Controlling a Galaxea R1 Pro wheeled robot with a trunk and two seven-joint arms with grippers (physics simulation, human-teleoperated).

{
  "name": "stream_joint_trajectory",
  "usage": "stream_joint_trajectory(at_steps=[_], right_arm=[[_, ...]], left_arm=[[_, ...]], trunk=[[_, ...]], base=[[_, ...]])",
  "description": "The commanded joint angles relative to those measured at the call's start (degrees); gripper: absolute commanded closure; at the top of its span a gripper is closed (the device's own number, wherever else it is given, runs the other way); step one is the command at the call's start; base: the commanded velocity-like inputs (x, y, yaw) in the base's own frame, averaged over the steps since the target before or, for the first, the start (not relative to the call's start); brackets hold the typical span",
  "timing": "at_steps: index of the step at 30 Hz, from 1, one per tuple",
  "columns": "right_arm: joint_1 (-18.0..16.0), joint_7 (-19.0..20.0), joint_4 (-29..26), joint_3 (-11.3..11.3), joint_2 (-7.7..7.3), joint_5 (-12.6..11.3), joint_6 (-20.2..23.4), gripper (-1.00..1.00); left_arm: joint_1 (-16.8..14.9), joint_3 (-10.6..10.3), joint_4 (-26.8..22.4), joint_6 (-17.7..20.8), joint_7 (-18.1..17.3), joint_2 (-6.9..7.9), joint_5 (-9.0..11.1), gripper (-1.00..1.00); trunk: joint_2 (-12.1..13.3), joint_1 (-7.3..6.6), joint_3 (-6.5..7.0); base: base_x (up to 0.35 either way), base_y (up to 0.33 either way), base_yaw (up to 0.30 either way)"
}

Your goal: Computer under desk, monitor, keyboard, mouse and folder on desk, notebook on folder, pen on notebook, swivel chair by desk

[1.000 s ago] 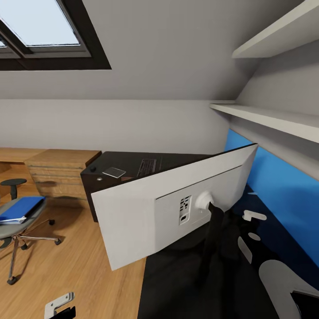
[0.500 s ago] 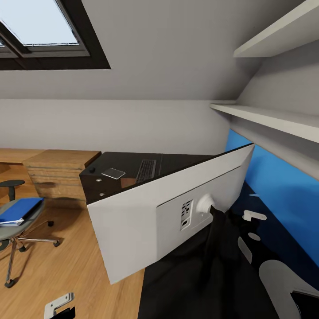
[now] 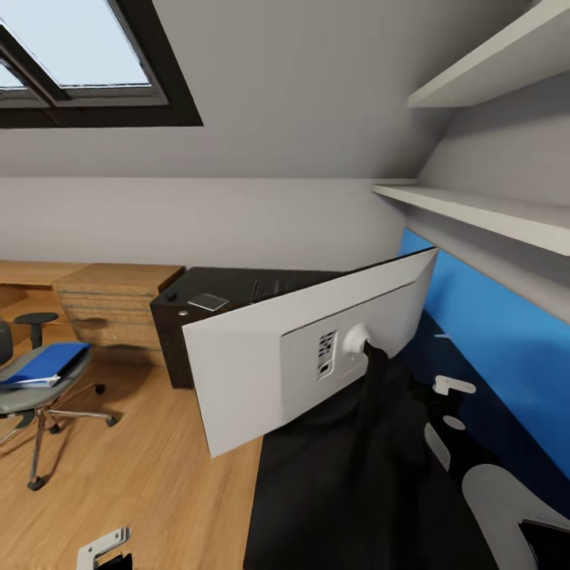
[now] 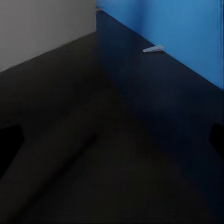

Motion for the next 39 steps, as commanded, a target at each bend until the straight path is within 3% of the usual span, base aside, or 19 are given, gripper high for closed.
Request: stream_joint_trajectory(at_steps=[1,19,30,32,36,39], right_arm=[[0.0,0.0,0.1,0.0,0.01,-0.3,-0.3,-1.00],[0.0,0.2,0.0,0.0,0.45,-0.4,-0.8,-1.00],[0.4,0.6,-0.3,0.2,2.35,-0.4,-7.1,-1.00],[0.4,0.9,-0.2,0.8,2.58,-0.2,-7.5,-1.00],[0.5,3.2,0.1,4.4,3.18,1.9,-7.8,-1.00],[0.7,4.3,0.1,5.4,3.94,2.6,-7.9,-1.00]], left_arm=[[0.0,-0.3,-0.1,0.1,0.5,0.08,0.4,-1.00],[0.0,-0.6,1.3,0.0,0.5,-0.08,0.3,-1.00],[-0.1,-0.6,1.6,-0.1,0.5,-0.15,0.3,-1.00],[-0.1,-0.6,1.6,-0.1,0.5,-0.31,0.3,-1.00],[0.0,-0.8,3.0,-0.2,0.5,-1.17,0.0,-1.00],[0.0,-0.9,3.7,-0.6,0.5,-1.73,-0.1,-1.00]], trunk=[[0.0,-0.04,-0.06],[0.0,-0.04,-0.06],[0.0,-0.04,-0.06],[0.0,-0.04,-0.06],[0.0,-0.04,-0.06],[0.0,-0.04,-0.06]], base=[[-0.335,0.000,0.000],[-0.335,0.013,0.000],[-0.283,0.195,0.000],[-0.172,0.256,0.000],[-0.052,0.129,0.000],[-0.013,0.033,0.000]])
